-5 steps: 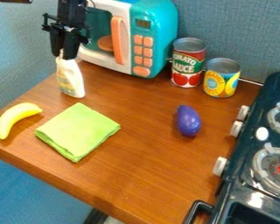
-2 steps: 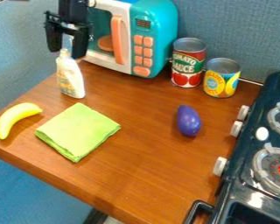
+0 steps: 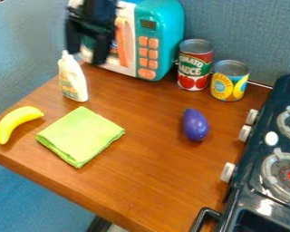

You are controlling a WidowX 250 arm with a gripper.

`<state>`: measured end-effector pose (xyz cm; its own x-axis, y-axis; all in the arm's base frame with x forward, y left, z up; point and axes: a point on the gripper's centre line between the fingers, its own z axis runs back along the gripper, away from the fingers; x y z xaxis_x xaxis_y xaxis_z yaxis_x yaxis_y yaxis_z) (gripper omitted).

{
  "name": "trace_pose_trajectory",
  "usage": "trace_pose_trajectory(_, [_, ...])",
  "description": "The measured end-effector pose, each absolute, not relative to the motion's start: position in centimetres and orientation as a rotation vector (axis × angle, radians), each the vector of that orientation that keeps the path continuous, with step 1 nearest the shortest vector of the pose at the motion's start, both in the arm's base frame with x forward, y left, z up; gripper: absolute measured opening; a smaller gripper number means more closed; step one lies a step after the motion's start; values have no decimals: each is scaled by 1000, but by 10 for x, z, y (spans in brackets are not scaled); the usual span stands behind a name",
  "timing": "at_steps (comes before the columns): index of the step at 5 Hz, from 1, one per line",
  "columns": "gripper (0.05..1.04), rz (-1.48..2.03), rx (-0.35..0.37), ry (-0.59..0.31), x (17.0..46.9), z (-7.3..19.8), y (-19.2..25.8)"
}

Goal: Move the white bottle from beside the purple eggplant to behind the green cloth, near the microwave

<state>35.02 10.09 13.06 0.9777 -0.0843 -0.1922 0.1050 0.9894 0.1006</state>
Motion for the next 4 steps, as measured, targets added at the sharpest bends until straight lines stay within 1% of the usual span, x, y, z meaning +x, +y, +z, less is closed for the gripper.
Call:
trace_pose_trajectory(1, [1001, -227, 72, 164, 331, 139, 55])
trace_pose_trajectory(2, [1001, -239, -12, 157, 326, 129, 14])
trace_pose_trajectory(3, [1001, -228, -26, 143, 332, 121, -23])
trace_pose_trajectory(4, [1001, -221, -29, 184, 335, 101, -32])
